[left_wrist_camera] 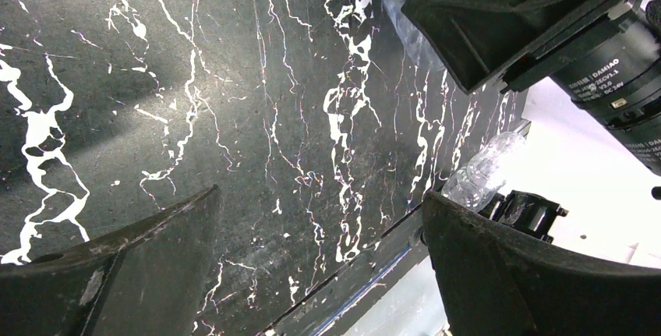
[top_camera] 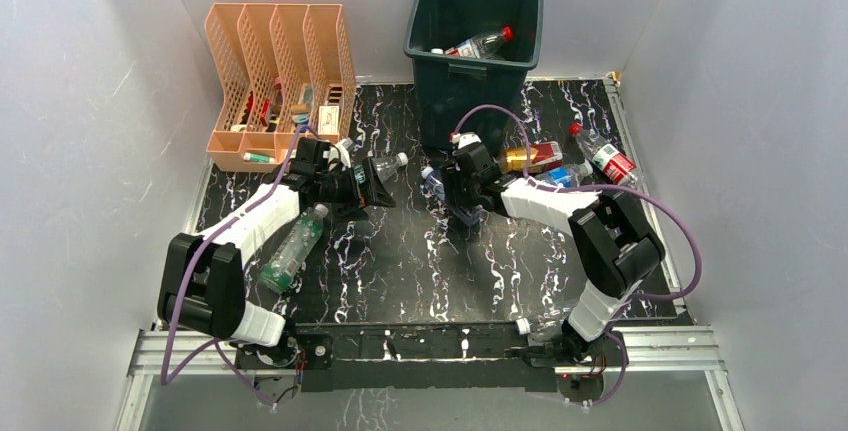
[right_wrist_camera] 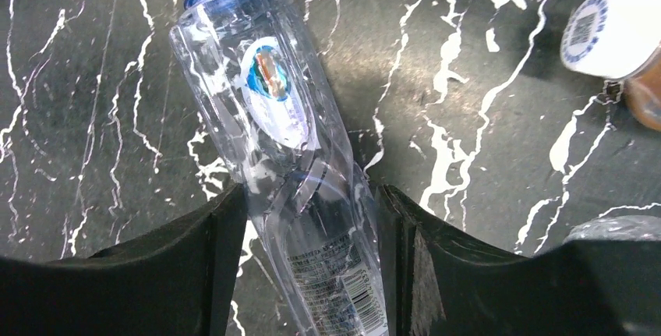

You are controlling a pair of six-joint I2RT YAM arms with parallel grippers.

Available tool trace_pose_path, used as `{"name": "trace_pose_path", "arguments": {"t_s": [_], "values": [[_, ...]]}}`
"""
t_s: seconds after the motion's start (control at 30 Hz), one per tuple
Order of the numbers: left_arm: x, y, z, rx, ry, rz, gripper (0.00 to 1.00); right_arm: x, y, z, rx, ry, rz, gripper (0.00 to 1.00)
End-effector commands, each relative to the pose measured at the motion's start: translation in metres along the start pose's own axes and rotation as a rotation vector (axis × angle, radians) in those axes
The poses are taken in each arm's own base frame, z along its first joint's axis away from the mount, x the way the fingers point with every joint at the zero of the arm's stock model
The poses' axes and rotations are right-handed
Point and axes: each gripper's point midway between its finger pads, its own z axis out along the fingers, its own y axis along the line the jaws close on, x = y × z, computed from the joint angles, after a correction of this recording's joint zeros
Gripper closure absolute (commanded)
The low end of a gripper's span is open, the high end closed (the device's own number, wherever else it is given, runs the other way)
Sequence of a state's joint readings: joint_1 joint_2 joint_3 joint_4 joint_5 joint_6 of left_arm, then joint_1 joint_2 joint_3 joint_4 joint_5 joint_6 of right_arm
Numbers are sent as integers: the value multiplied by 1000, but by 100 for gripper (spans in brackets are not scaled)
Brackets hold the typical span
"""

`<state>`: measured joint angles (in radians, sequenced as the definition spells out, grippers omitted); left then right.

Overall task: Put the plastic bottles in the bin
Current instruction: Pick up the plastic bottle at the center of the board.

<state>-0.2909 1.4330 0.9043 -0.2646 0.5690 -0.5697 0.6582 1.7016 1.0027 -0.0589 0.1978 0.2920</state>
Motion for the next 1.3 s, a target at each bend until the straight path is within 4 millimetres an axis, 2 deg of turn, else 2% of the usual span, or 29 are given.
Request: {"name": "trace_pose_path", "arguments": {"t_s": [0.0,0.27,0.83,1.27], "values": [[7,-5,-1,26,22,-3,2,1,15,-17,-47,5,4,44],[6,-5,-1,26,20,-4,2,-3,35,-31,-106,-8,-4,46],[6,-9,-2,28,16,1,2,1,87,-48,-230,-3,-15,50],[4,-11,-3,28,15,10,2,-1,98,-51,-243,-5,-28,51]]}}
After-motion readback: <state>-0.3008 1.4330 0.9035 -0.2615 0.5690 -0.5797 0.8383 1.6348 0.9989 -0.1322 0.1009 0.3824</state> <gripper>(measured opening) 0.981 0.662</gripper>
